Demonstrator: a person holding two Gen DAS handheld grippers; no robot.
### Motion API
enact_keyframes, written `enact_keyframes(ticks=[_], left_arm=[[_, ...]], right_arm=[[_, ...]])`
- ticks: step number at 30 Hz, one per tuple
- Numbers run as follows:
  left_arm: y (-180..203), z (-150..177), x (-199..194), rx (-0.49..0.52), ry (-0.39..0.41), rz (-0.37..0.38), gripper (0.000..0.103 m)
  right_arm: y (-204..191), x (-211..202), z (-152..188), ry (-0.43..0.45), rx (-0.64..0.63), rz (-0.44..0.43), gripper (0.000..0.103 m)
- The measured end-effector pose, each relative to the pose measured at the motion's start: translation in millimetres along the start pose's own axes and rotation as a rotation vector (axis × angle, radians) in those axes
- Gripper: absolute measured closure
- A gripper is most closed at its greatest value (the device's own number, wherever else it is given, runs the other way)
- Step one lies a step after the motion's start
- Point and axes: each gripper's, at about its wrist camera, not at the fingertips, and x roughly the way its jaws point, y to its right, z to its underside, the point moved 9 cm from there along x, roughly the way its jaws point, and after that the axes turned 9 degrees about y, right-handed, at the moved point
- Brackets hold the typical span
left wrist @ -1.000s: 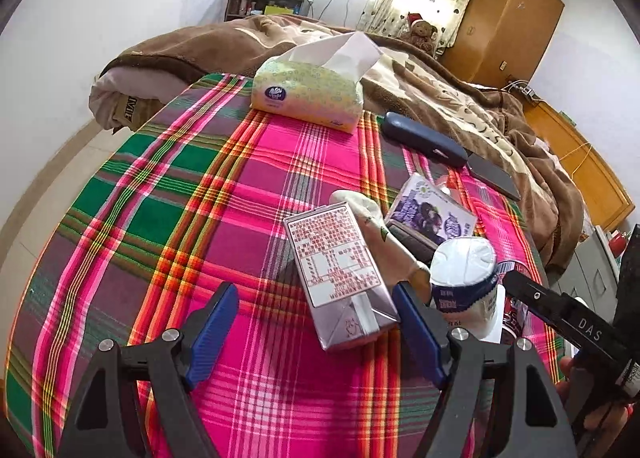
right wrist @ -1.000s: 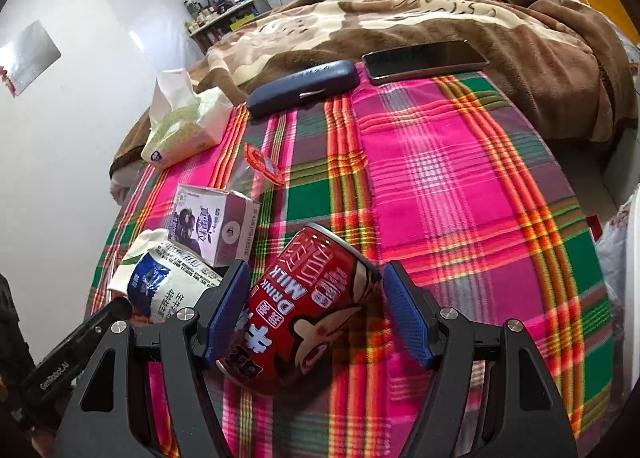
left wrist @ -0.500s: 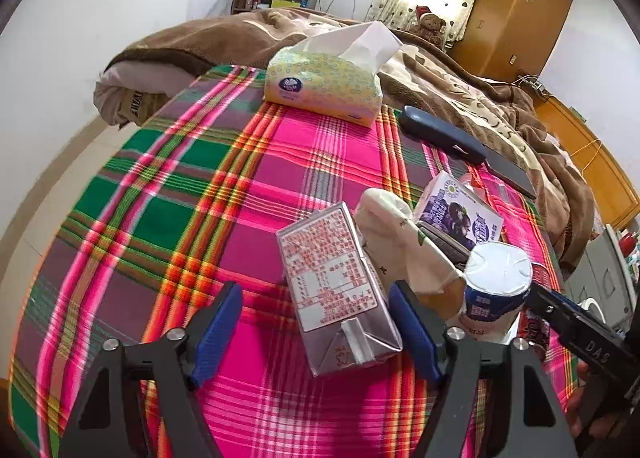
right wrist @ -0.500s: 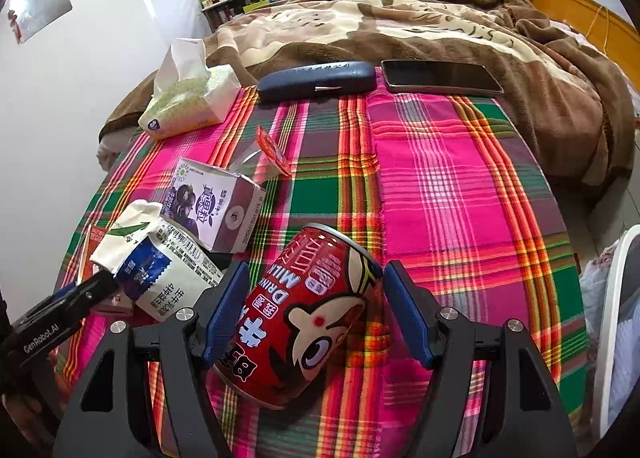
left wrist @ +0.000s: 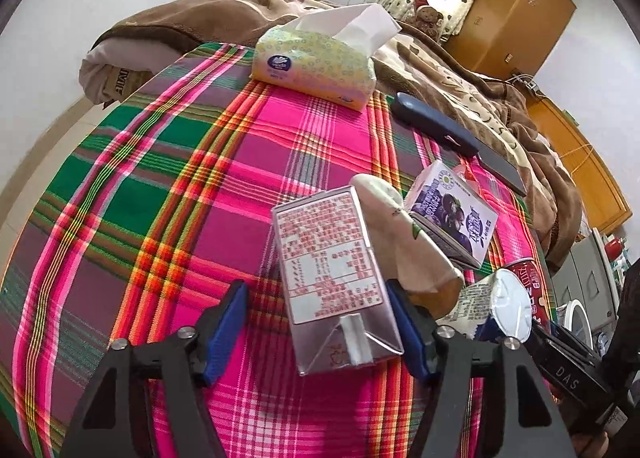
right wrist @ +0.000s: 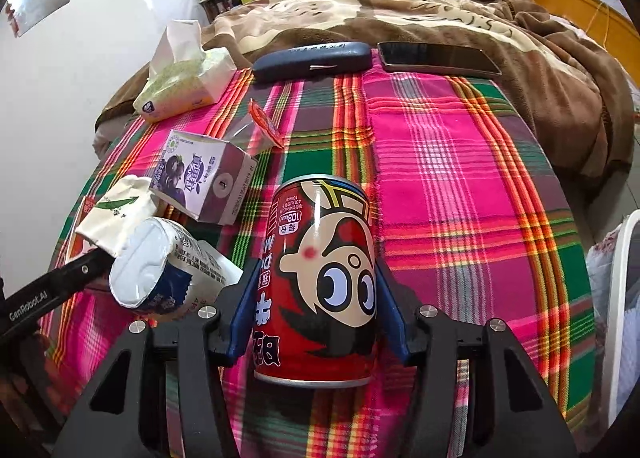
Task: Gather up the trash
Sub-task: 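Grasp the white milk carton with the left tool while the right tool grasps the red cartoon can, then carry the milk carton and cartoon can over the white bin with both tools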
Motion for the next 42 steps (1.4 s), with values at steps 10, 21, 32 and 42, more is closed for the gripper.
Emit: enact_keyframes(ticks=[10, 21, 32, 42], left_arm=[[9, 5, -7, 0.057, 0.015, -0.008, 0.067], [4, 15, -25, 0.062, 0.035, -0.032, 0.067], [23, 23, -50, 0.093, 0.073, -0.012, 0.067], [47, 28, -73, 0.133, 0.11, -0.002, 0.067]], right_arm=[[9, -7, 4, 0.02, 0.0, 0.013, 0.048], [10, -14, 8, 0.034, -0.009, 0.011, 0.048], [20, -30, 10, 0.066, 0.004, 0.01, 0.048], [30, -48, 10, 0.098, 0.022, 0.007, 0.048]])
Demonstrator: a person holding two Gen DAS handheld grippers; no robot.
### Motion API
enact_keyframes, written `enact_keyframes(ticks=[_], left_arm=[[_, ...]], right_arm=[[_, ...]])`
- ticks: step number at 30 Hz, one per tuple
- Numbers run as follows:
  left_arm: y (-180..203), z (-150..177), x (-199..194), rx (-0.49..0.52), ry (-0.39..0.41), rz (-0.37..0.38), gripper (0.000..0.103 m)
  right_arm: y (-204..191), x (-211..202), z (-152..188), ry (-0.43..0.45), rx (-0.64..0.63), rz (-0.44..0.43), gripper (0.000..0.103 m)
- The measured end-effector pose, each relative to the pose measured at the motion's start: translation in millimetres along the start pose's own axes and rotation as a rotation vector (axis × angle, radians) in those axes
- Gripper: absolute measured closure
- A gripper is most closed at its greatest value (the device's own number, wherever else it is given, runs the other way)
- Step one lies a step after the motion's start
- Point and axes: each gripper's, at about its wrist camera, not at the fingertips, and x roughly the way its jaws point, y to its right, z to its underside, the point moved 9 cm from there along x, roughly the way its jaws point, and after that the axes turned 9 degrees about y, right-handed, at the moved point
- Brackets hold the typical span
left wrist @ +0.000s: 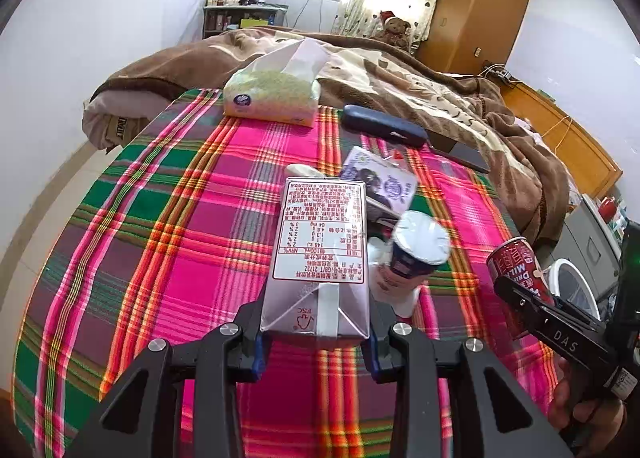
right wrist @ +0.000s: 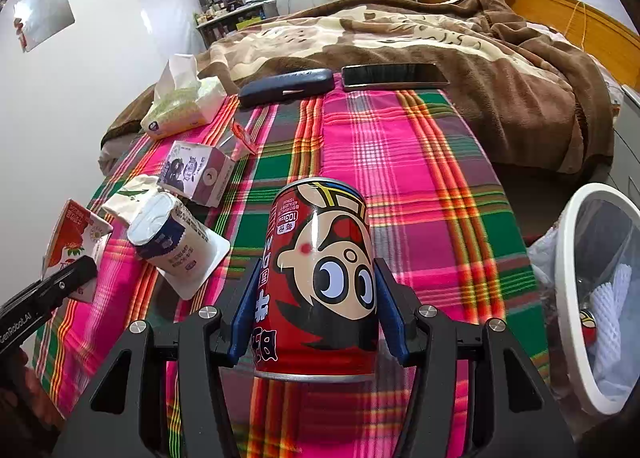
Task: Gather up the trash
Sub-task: 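Carry the milk carton and cartoon can over the white bin with both tools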
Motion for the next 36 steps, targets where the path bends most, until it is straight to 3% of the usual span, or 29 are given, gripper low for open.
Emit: enact_keyframes(ticks=[14, 36], left_arm=[[69, 1, -23, 0.079, 0.032, 0.083, 0.067], [240, 28, -30, 0.287, 0.02, 0.297, 0.067]], right_arm=[[38, -40, -9, 0.079, 0.043, 0.031, 0.048], [150, -93, -8, 0.161, 0.167, 0.182, 0.048]])
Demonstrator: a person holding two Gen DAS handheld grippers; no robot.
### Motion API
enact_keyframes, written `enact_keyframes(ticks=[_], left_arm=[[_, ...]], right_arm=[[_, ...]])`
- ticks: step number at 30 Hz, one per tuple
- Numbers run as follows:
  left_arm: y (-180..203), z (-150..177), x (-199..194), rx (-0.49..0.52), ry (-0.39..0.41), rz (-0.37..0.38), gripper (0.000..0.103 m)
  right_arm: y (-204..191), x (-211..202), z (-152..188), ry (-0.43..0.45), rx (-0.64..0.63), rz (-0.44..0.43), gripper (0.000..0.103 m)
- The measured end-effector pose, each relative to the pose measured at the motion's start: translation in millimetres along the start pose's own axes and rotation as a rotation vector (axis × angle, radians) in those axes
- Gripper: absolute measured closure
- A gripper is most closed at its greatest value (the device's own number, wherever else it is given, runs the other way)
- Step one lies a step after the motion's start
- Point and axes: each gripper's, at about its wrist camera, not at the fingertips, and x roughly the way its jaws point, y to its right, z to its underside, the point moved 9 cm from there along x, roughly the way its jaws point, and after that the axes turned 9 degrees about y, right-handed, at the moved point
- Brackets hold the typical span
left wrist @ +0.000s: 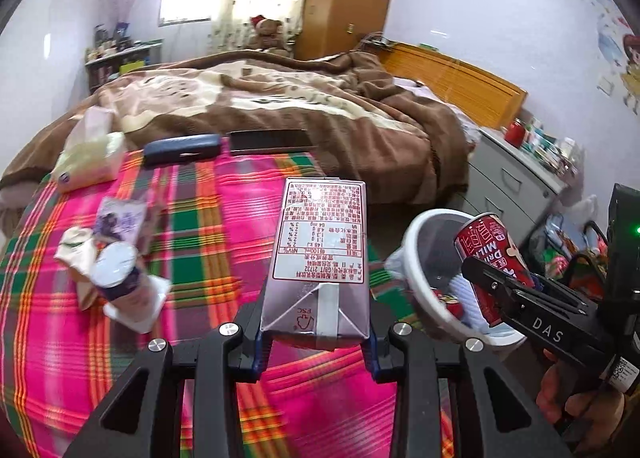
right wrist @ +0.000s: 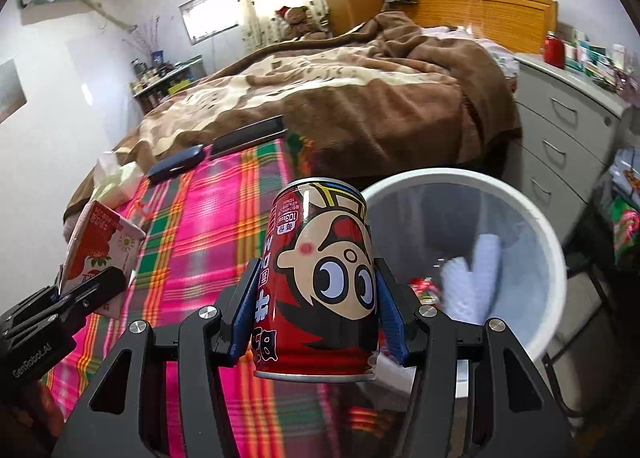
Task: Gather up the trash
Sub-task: 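Carry the milk carton and cartoon can over the white bin with both tools, then open both tools to drop the carton and cartoon can into the bin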
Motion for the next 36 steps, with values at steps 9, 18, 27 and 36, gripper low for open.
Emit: enact_keyframes(ticks=[9, 18, 27, 36], left_arm=[[71, -3, 27, 0.082, -0.026, 0.106, 0.067], [132, 5, 56, 0.149, -0.072, 0.198, 0.066], [160, 16, 86, 0.166, -0.124, 0.229, 0.066], [163, 19, 110, 0.152, -0.142, 0.214, 0.063]], right_arm=[[54, -9, -7, 0.019, 0.045, 0.09, 0.048], [99, -8, -3, -0.007, 0.088, 0.166, 0.048], [118, 1, 4, -0.056, 0.095, 0.178, 0.048], [127, 14, 4, -0.075, 0.072, 0.182, 0.048]])
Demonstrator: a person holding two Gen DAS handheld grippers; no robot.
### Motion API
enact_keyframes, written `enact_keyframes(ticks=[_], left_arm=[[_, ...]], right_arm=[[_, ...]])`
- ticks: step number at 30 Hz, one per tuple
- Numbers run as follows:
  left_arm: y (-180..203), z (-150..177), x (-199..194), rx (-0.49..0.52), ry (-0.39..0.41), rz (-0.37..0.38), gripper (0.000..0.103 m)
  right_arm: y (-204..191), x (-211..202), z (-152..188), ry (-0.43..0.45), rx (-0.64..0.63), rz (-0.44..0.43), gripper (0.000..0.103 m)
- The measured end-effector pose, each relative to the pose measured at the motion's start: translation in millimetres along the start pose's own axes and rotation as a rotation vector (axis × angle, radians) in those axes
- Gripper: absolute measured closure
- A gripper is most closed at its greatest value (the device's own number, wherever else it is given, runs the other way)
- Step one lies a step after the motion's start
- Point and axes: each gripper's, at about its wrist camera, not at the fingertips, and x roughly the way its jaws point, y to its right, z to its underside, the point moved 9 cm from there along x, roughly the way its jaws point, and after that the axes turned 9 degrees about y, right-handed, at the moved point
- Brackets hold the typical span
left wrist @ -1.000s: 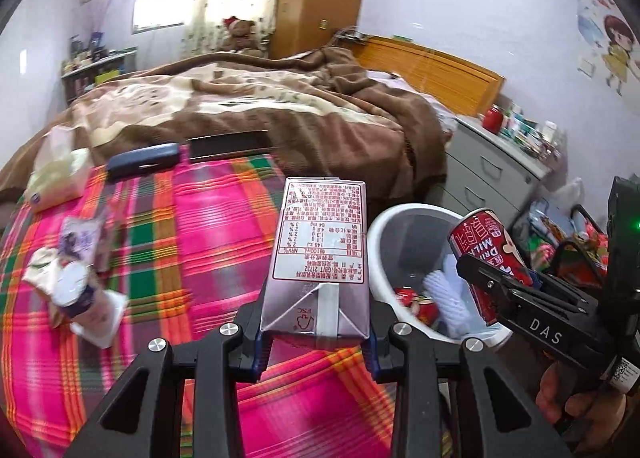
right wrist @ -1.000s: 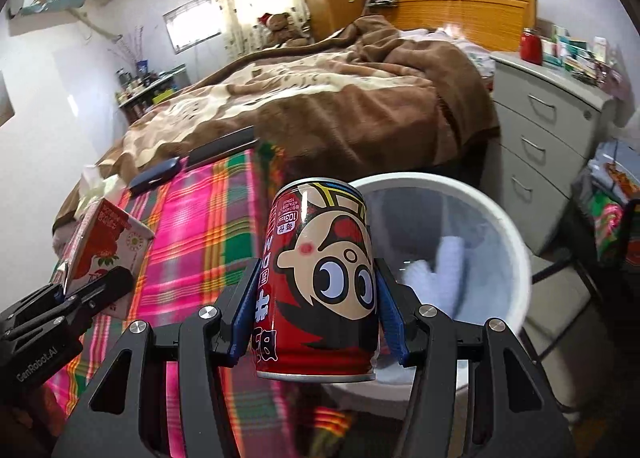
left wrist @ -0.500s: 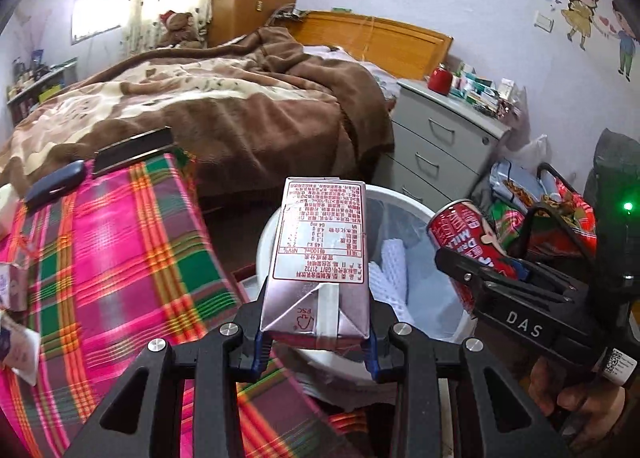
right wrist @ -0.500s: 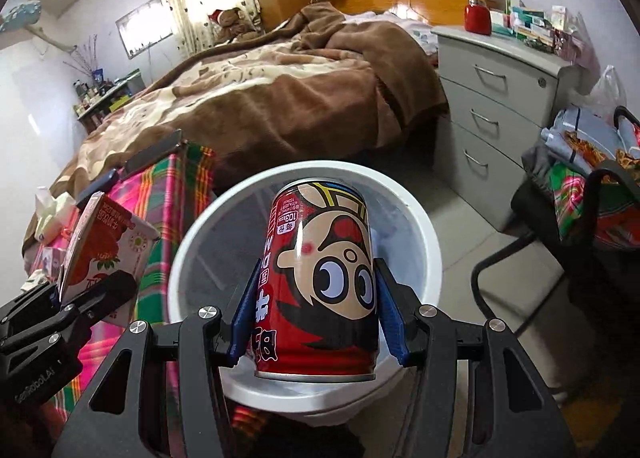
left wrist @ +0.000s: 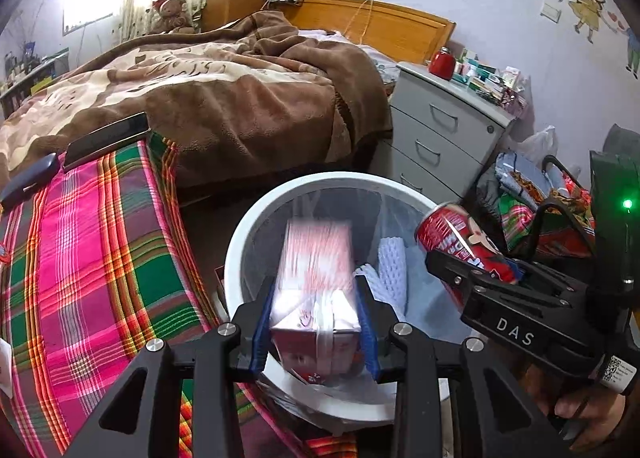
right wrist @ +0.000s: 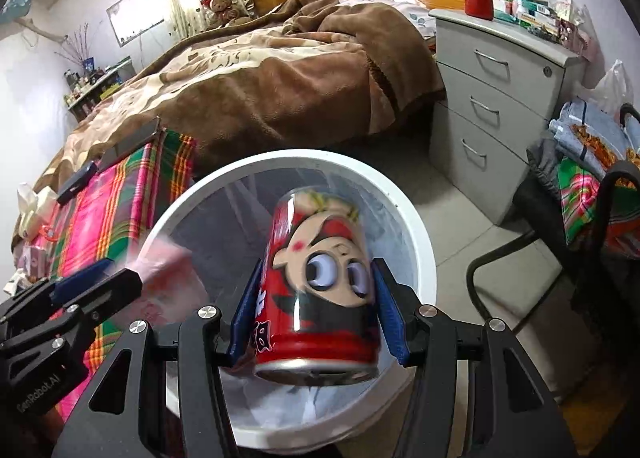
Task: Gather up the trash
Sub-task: 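Open both tools to drop the carton and cartoon can into the bin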
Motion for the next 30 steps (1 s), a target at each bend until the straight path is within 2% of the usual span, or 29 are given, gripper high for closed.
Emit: enact_keyframes(ticks=[2, 3, 6, 15, 30], left_arm=[[-3, 0, 1, -0.012, -0.001, -0.002, 0.04], [-4, 0, 1, -0.02, -0.001, 0.001, 0.039], [-8, 1, 0, -0.03, 0.001, 0.009, 0.039], [-25, 4, -13, -0.063, 0.008, -0.022, 0.039], [-55, 8, -54, -0.1, 0.064, -0.083, 0.039]], right_arm=[[1, 0, -1, 0.01, -0.006, 0.003, 0.048], [1, -1, -2, 0.011, -0.002, 0.003, 0.047], [0, -2, -1, 0.009, 0.004, -0.005, 0.043], [-6, -6, -2, 0.024, 0.015, -0.01, 0.043], [-37, -22, -1, 0.068, -0.014, -0.041, 0.043]])
